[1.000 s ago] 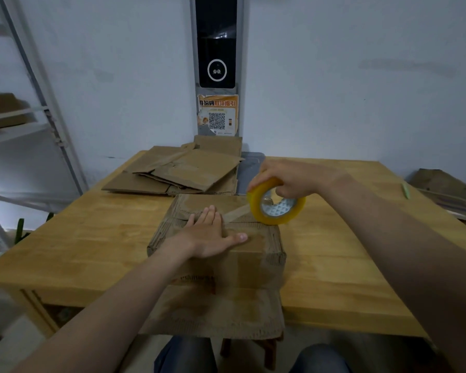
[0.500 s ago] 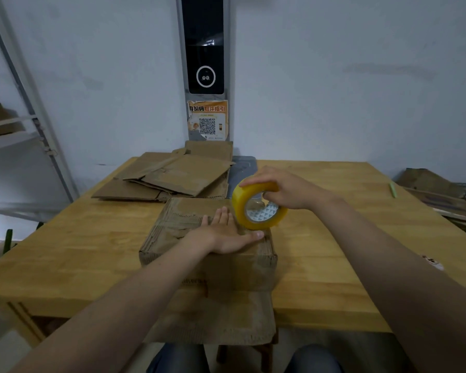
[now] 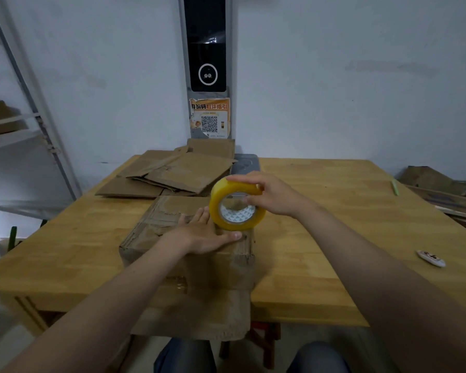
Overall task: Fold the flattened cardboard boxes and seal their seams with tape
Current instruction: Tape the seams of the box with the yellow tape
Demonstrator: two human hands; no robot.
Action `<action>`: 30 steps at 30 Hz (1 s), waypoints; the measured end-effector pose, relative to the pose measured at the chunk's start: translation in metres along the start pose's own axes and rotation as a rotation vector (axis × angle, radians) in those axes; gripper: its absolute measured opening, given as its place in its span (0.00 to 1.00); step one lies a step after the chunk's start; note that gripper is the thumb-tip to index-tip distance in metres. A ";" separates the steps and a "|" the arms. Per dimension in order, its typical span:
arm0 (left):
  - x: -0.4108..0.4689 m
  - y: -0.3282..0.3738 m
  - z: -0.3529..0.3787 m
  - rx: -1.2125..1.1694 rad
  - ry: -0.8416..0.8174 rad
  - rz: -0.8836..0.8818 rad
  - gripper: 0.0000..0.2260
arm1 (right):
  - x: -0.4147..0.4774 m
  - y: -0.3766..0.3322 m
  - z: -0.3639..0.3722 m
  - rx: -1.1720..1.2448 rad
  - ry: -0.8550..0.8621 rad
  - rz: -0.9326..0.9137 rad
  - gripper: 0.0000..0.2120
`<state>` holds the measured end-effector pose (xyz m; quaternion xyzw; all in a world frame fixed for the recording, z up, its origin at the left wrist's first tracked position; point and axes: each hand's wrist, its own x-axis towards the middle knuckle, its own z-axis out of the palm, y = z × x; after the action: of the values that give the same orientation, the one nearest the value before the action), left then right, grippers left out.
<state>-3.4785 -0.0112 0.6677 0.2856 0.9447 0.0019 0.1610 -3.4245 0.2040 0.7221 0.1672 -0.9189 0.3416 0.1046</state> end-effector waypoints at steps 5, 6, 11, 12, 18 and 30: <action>-0.007 -0.009 0.005 -0.022 0.009 -0.038 0.62 | 0.017 -0.010 -0.004 -0.136 -0.078 -0.032 0.29; -0.007 -0.009 0.005 -0.023 0.015 -0.048 0.63 | 0.017 -0.011 -0.010 -0.182 -0.089 -0.031 0.29; -0.010 -0.008 0.003 -0.027 0.031 -0.048 0.52 | 0.006 -0.019 -0.035 -0.338 -0.152 -0.012 0.29; -0.011 -0.008 0.003 -0.031 0.032 -0.040 0.50 | 0.003 -0.020 -0.041 -0.364 -0.173 -0.020 0.29; -0.012 -0.010 0.005 -0.027 0.037 -0.030 0.50 | -0.023 0.001 -0.067 -0.533 -0.283 0.059 0.31; -0.010 0.003 0.002 0.008 0.055 -0.078 0.55 | -0.047 0.042 -0.022 -0.393 -0.271 0.114 0.31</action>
<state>-3.4686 -0.0138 0.6694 0.2491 0.9592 -0.0006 0.1339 -3.3951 0.2593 0.6991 0.1360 -0.9813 0.1362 -0.0086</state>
